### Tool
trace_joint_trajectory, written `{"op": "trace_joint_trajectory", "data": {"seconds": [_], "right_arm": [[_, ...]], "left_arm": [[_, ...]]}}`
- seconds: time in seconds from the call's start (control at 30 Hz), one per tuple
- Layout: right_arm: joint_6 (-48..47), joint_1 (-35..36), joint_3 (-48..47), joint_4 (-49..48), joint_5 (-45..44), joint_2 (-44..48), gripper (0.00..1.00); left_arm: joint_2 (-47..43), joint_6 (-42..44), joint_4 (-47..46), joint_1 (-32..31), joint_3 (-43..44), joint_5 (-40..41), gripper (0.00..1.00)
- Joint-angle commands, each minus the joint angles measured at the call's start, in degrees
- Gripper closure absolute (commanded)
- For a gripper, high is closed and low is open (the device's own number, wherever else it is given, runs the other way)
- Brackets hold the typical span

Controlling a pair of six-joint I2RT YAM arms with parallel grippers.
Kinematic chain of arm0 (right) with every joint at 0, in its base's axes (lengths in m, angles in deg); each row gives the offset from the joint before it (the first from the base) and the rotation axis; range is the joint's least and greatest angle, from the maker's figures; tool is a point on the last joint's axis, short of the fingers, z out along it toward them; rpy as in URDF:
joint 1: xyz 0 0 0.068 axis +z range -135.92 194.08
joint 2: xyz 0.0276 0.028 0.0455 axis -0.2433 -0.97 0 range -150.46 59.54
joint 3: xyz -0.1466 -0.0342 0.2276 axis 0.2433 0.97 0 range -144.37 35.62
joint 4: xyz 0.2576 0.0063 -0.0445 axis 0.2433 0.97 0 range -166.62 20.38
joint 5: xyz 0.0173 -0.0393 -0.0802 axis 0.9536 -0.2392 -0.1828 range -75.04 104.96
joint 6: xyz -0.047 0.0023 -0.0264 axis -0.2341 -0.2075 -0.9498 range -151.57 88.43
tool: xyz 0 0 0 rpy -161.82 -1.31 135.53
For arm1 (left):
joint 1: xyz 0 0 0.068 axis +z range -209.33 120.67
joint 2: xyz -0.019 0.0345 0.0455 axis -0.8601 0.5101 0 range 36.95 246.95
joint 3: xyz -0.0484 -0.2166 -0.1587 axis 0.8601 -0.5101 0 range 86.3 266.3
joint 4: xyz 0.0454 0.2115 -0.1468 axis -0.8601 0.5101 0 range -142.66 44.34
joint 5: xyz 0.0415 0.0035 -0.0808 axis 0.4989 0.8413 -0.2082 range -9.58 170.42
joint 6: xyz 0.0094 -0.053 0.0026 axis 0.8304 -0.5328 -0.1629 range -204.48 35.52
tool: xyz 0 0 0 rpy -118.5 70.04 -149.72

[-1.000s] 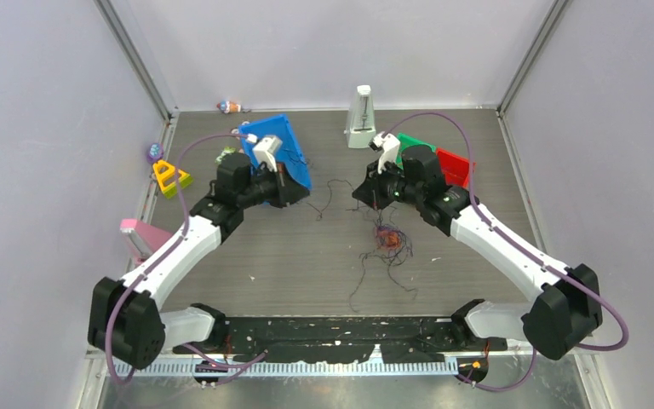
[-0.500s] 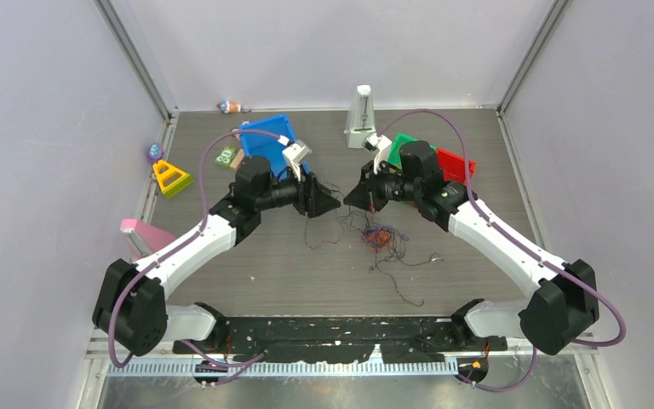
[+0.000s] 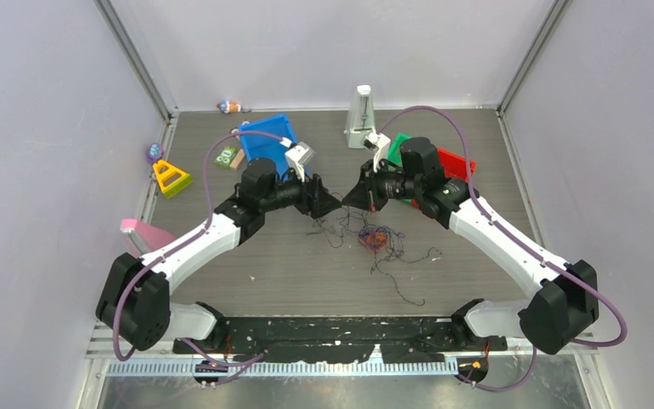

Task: Untangle the cables
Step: Untie the cable.

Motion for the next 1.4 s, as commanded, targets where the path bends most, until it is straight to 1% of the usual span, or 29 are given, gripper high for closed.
{"op": "trace_joint_trajectory", "data": {"seconds": [0.0, 0.2, 0.27, 0.3, 0.37, 0.4, 0.53, 0.57, 0.6, 0.7, 1.0, 1.17, 1.23, 1.27, 1.3, 1.37], "right_arm": [[-0.5, 0.1, -2.2, -0.2, 0.9, -0.2, 0.94], [-0.3, 0.1, -1.8, -0.6, 1.3, -0.4, 0.95], [0.0, 0.1, -1.5, -1.1, 1.5, -0.4, 0.95], [0.1, 0.1, -1.4, -1.3, 1.5, -0.4, 0.94], [0.2, 0.1, -1.4, -1.6, 1.5, -0.4, 0.95], [0.3, 0.1, -1.5, -1.7, 1.5, -0.5, 0.94], [0.5, 0.1, -1.5, -1.8, 1.0, -0.5, 0.95], [0.6, 0.0, -1.4, -1.9, 0.4, -0.4, 0.95], [0.7, 0.1, -1.4, -2.0, 0.0, -0.3, 0.95], [1.0, 0.1, -1.4, -2.1, -0.9, -0.2, 0.95], [1.6, -0.3, -1.9, -1.7, -2.6, 0.2, 0.95], [1.3, -0.6, -2.6, -0.7, -2.7, 0.5, 0.94], [1.2, -0.7, -2.8, -0.7, -2.8, 0.4, 0.95], [1.2, -0.7, -2.8, -0.6, -2.8, 0.4, 0.95], [1.2, -0.7, -2.9, -0.7, -2.8, 0.4, 0.95], [1.4, -0.7, -3.0, -0.7, -2.3, 0.2, 0.95]], "left_arm": [[0.5, -13.1, -12.9, 3.5, -2.0, -3.8, 0.33], [4.2, -30.6, -34.3, 4.6, -6.0, -9.8, 0.27], [6.4, -36.6, -39.7, 4.5, -6.5, -10.8, 0.26], [7.4, -38.0, -41.0, 4.4, -6.2, -11.3, 0.26], [8.4, -38.3, -41.3, 4.1, -5.7, -11.7, 0.26], [8.4, -38.0, -41.3, 4.1, -5.7, -11.8, 0.29], [8.6, -37.1, -41.2, 4.1, -4.5, -14.8, 0.5], [8.7, -37.0, -41.2, 4.1, -4.3, -15.4, 0.52], [8.7, -36.9, -41.2, 4.1, -4.2, -15.9, 0.53], [8.3, -35.8, -41.2, 4.1, -5.0, -17.3, 0.48], [8.2, -34.1, -42.6, 5.2, -6.5, -21.3, 0.47], [8.4, -33.6, -42.8, 5.6, -6.6, -23.0, 0.6], [8.2, -32.6, -41.6, 5.8, -6.8, -23.2, 0.67], [8.0, -32.0, -40.9, 5.8, -6.9, -23.3, 0.71], [7.9, -31.3, -40.1, 5.8, -6.8, -23.2, 0.78], [7.7, -30.3, -38.6, 5.8, -6.5, -22.9, 0.97]]}}
